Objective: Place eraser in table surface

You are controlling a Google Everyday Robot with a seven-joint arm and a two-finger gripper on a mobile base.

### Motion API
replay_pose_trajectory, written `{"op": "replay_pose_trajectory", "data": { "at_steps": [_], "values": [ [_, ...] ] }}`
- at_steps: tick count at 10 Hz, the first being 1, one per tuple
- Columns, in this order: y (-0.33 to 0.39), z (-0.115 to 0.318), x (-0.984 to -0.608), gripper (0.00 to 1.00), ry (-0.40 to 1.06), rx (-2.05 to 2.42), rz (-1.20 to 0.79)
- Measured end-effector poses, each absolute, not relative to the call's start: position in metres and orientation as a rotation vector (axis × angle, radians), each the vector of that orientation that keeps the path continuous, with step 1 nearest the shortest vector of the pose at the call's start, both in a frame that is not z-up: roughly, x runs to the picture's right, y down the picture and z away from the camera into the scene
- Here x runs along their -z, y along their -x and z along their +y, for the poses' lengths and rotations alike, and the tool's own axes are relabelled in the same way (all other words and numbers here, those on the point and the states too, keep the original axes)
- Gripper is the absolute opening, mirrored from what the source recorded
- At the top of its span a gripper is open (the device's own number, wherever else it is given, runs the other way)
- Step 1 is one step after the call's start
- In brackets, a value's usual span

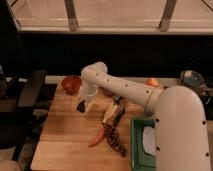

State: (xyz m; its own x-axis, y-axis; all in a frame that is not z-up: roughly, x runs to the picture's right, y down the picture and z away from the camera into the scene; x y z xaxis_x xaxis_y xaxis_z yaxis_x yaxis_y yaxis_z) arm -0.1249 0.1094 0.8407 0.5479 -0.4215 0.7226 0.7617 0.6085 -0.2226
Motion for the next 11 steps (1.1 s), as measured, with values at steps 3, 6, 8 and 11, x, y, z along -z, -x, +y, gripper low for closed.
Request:
{"op": "replay_pose_trajectory", "data": {
  "at_steps": [3,6,8,11],
  "values": [
    [0.133,0.137,-0.853,0.31,0.641,0.721,-0.700],
    [0.134,0.147,-0.856,0.60,0.675,0.705,-0.710],
    [0.136,0.150,-0.856,0.76,0.684,0.699,-0.720],
    [0.137,0.149,-0.854,0.78,0.660,0.674,-0.773]
  ]
}}
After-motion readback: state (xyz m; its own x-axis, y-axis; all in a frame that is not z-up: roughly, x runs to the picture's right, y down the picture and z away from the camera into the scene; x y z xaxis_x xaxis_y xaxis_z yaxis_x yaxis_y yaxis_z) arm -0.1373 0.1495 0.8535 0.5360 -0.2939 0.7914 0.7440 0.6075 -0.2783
